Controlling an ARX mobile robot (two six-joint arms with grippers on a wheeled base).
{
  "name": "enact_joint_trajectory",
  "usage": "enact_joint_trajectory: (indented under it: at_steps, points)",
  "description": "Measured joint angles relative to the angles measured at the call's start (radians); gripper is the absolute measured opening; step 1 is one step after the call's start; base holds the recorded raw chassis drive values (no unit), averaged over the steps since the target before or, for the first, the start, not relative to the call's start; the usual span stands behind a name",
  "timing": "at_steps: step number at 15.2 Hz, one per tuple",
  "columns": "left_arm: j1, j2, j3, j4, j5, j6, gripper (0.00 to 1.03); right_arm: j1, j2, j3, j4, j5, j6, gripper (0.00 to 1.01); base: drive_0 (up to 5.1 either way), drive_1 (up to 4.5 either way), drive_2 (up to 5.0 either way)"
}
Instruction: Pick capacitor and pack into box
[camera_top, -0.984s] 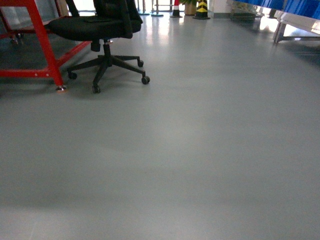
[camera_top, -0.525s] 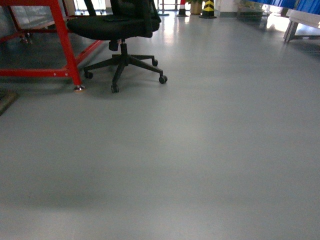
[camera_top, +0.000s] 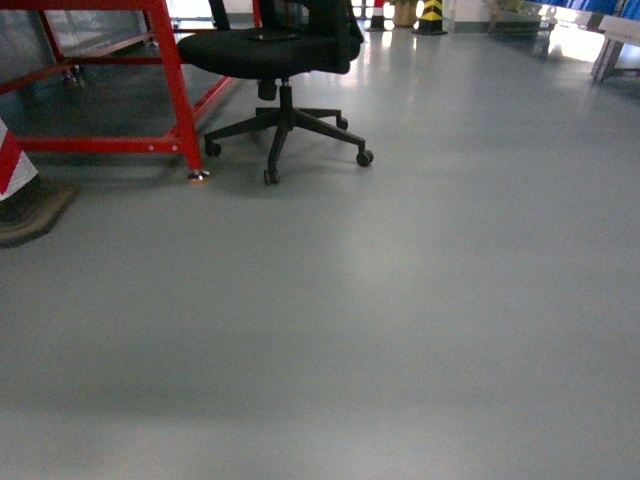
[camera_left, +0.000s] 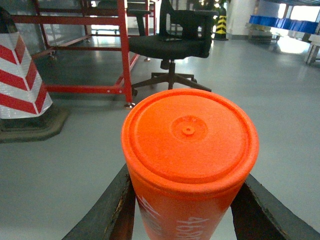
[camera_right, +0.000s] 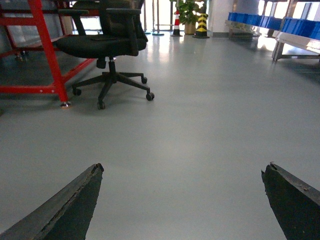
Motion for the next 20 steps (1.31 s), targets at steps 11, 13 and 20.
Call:
enact_joint_trajectory:
  at_steps: [11, 13, 20]
  points:
    - [0.0, 0.0, 0.0, 0.0, 0.0, 0.0, 0.43, 0.0, 0.0, 0.0, -0.005, 0.0, 0.0, 0.98, -5.0, 2.41, 2.4]
    - [0.0, 0.0, 0.0, 0.002, -0.001, 0.0, 0.43, 0.0, 0.0, 0.0, 0.004, -0.001, 0.0, 0.98, -5.1, 2.36, 2.4]
    - [0.0, 0.0, 0.0, 0.0, -0.001, 0.0, 0.43, 0.0, 0.0, 0.0, 0.001, 0.0, 0.0, 0.98, -5.1, 2.39, 2.4]
